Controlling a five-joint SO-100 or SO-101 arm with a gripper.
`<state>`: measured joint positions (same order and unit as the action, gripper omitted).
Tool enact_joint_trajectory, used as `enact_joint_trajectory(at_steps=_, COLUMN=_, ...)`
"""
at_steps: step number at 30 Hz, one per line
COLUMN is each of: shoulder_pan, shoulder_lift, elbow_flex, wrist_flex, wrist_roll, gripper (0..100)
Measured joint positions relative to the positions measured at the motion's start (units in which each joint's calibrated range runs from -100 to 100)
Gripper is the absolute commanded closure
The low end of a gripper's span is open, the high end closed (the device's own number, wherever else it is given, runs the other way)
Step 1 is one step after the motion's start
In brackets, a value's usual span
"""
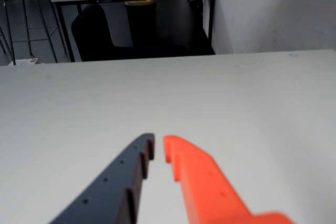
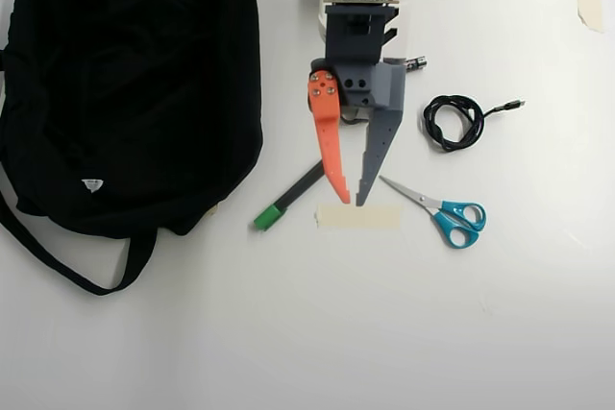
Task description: Put the green marker into the black bag
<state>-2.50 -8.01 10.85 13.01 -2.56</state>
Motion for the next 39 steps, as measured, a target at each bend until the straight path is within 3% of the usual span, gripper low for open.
enact_joint_trajectory(at_steps=33, shoulder_pan=-0.1, shoulder_lift=0.0, elbow_flex=0.0, wrist_flex=-3.3, wrist_roll=-0.1, gripper=98)
enact_joint_trajectory(at_steps=39, shoulder_pan=-0.1, shoulder_lift=0.0, elbow_flex=0.0, wrist_flex=0.5, wrist_roll=-0.1, gripper=98)
